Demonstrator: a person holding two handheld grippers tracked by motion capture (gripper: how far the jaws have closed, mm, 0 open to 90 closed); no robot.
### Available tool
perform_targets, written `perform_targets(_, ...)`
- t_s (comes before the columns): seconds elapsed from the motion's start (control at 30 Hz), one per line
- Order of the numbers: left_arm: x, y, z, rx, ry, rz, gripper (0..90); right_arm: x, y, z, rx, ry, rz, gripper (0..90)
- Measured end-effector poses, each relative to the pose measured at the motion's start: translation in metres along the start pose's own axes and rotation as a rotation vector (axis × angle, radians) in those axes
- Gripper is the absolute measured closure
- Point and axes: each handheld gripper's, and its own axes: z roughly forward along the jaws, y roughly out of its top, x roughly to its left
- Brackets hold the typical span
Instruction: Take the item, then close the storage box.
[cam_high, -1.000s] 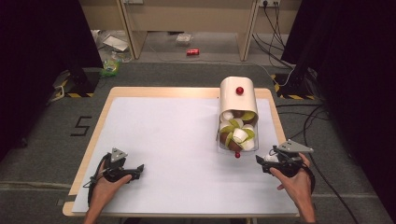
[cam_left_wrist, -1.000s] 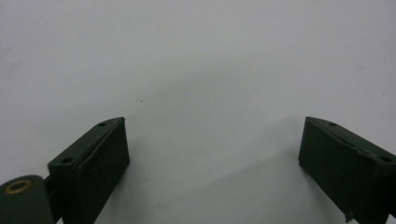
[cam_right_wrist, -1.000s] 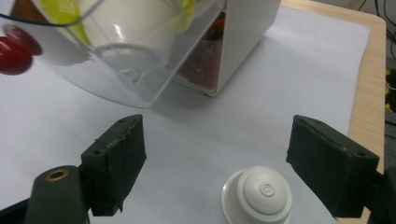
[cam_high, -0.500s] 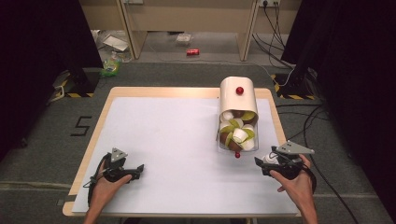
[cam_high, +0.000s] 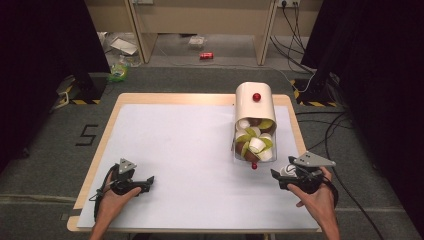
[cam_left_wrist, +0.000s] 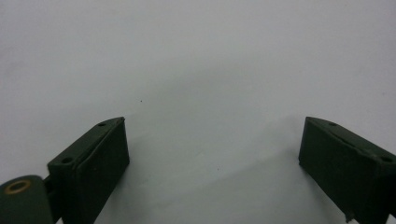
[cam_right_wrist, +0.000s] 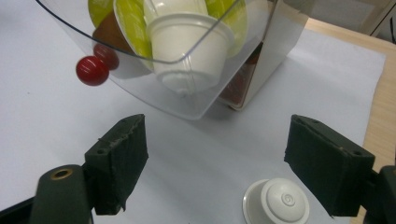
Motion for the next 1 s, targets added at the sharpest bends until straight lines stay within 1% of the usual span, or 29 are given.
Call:
perform_targets(0.1,0.0000,0.0000,0.0001,0.000,0.000,0.000,7.8,0.0017,0.0024,-0.0006,-0.014,0.004,-0.005,21.6)
perform_targets(0.5,-0.0002,0.0001,0.0002,0.000,0.001,0.000,7.7,0.0065,0.0044,0.0023,-0.029,0.009,-0.022,22.7)
perform_targets(0.87,-0.0001,0.0001,0.0001,0.001,0.001,0.001,7.7,0.0078,0.0049,0.0051,-0.032,-0.004,-0.025,22.7)
perform_targets(0.93,-0.0003,0.0001,0.0002,0.000,0.001,0.000,7.7,0.0085,0.0051,0.0059,-0.032,-0.015,-0.033,22.7)
perform_targets(1.0,-0.0002,0.0001,0.0002,0.000,0.001,0.000,7.6,0.0084,0.0051,0.0064,-0.036,-0.020,-0.030,22.8)
